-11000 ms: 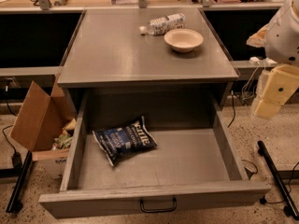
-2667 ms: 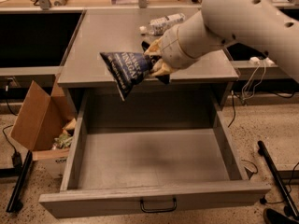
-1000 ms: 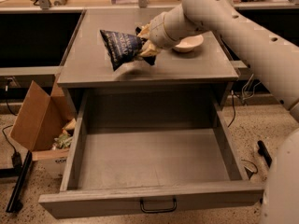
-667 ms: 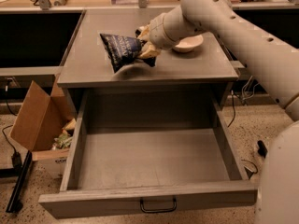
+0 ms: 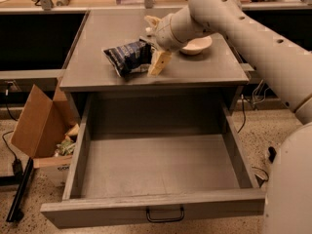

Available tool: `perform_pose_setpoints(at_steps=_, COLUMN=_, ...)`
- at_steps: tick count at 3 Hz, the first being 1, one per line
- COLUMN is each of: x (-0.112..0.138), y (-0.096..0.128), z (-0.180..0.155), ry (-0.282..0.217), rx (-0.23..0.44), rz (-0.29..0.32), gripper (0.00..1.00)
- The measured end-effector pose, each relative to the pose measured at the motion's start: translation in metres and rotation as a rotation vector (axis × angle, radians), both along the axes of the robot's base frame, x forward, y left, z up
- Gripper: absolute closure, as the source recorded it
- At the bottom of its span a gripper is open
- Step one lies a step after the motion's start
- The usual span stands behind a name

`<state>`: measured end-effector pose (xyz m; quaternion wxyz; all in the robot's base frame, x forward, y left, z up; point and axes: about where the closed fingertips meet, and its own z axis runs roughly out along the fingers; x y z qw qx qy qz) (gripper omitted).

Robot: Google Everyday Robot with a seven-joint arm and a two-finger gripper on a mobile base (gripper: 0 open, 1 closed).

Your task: Pick blue chip bag from top drawer and place on counter

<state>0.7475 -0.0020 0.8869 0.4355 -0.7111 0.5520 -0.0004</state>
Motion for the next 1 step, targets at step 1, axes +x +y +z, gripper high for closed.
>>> perform_pose_setpoints(at_steps=1, x=-0.0257, y=-0.0156, z=0.03, ry=-0.064, rx=0.037, rz=0.016, gripper=0.0)
